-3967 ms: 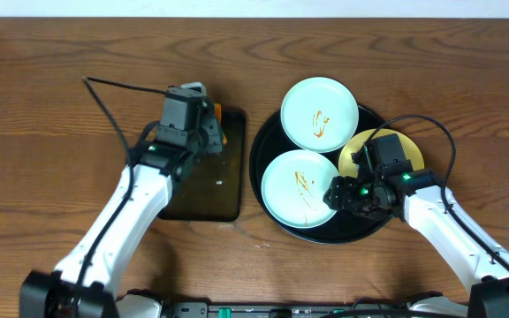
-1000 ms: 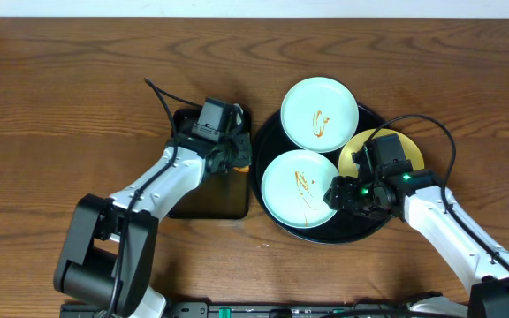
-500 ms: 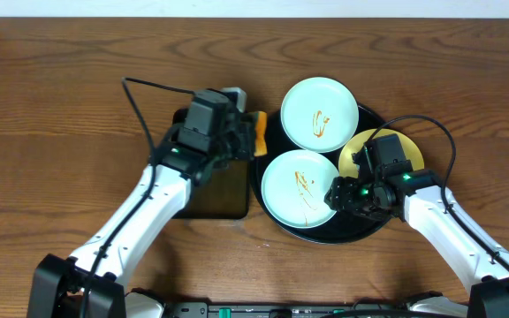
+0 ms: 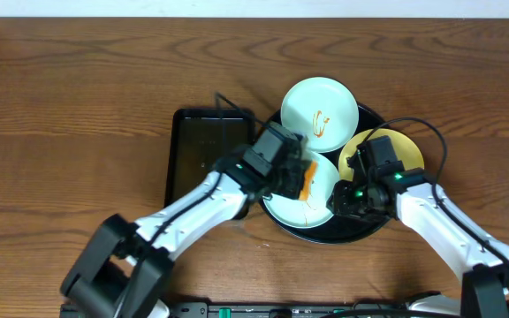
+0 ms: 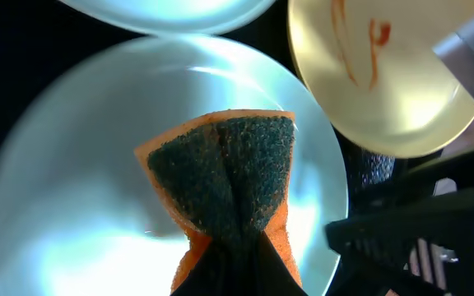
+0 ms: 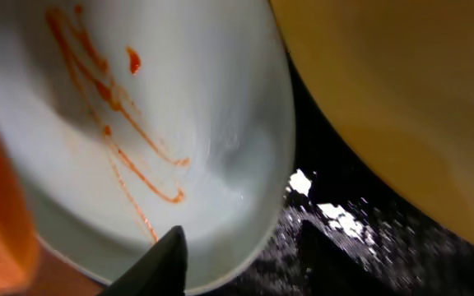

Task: Clean dirty plates on tray and stack at the side
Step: 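Scrub the lower pale green plate with the sponge in the left gripper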

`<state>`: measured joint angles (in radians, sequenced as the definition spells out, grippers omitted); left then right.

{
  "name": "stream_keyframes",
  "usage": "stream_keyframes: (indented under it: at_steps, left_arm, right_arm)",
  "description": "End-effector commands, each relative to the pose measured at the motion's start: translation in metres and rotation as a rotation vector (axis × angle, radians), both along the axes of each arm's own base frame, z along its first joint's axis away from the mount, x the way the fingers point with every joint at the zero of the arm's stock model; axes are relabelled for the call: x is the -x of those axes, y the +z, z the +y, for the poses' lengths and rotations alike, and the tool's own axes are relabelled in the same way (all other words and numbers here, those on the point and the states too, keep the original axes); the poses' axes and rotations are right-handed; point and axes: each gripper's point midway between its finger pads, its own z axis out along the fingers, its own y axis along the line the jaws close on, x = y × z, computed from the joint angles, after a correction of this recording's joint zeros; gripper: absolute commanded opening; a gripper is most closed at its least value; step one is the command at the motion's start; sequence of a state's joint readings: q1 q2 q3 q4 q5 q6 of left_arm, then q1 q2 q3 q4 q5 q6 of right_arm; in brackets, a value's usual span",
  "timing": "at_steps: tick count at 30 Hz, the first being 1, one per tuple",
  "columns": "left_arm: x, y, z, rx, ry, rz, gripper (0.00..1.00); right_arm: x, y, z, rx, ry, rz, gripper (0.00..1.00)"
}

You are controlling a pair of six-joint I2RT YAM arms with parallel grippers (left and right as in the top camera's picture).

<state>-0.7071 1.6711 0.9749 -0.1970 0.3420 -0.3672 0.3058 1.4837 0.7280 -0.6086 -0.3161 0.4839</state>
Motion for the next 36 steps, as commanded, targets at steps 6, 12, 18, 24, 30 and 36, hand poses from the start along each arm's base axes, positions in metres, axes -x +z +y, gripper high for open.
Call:
stream_keyframes:
  at_steps: [6,12,18,24,30,36]
  left_arm:
    - [0.016,-0.013,-0.026,0.004,-0.069,0.011,0.08]
    - [0.032,-0.020,-0.038,-0.006,-0.119,0.021,0.09]
    - [0.042,-0.035,-0.044,-0.029,-0.139,0.045,0.09]
    - [0.026,-0.060,-0.025,-0.160,-0.062,-0.006,0.09]
    - [0.001,-0.066,0.011,-0.296,0.053,-0.072,0.09]
    - [-0.028,-0.067,0.045,-0.325,0.161,-0.066,0.09]
  right_arm:
    - [0.008,-0.026,0.005,0.025,0.004,0.070,0.14]
    - [0.007,-0.027,0.005,0.026,0.004,0.072,0.04]
    - [0.008,-0.027,0.005,0.025,0.005,0.072,0.01]
    - [0.008,-0.027,0.005,0.025,0.005,0.073,0.01]
    - [0.009,-0.027,0.004,0.027,0.005,0.080,0.01]
    - [0.009,-0.027,0.004,0.028,0.005,0.080,0.01]
